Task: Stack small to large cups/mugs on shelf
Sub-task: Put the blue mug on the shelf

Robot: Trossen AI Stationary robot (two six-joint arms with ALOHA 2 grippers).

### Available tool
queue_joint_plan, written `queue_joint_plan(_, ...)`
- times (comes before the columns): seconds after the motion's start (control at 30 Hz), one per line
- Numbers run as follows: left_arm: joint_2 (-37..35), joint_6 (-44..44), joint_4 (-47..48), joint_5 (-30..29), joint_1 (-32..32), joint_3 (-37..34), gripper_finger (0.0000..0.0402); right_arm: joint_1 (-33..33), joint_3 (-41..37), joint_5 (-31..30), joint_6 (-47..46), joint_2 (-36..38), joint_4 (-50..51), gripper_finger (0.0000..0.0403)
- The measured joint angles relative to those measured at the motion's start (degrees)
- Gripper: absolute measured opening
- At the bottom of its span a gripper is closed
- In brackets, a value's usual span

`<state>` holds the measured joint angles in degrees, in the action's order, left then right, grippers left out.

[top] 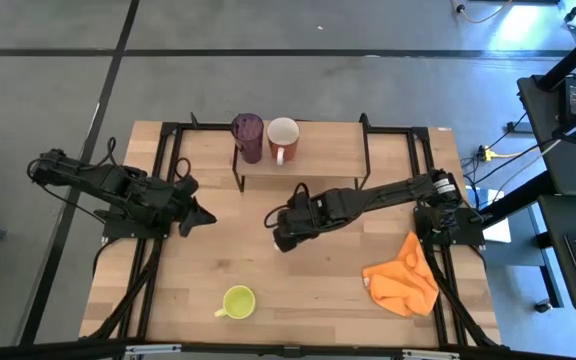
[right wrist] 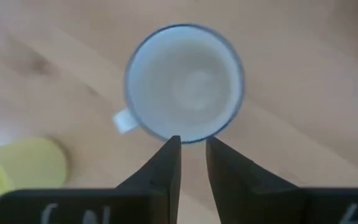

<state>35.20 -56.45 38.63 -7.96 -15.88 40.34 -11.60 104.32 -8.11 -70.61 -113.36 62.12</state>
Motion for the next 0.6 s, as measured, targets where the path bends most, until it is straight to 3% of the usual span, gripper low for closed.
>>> queue_joint_plan(0.27, 0.0, 1.1, 0.0, 1.7, 0.0, 0.0, 0.0055, 3.5, -5.4, 0.0, 2.1, 0.3, 0.8, 0.0077)
queue_joint_plan(0.6, 0.0, 3.4, 0.0, 1.7, 0.2, 0.0, 0.0055, 5.4, -5.6, 2.2, 5.3, 0.7, -1.6, 0.0077)
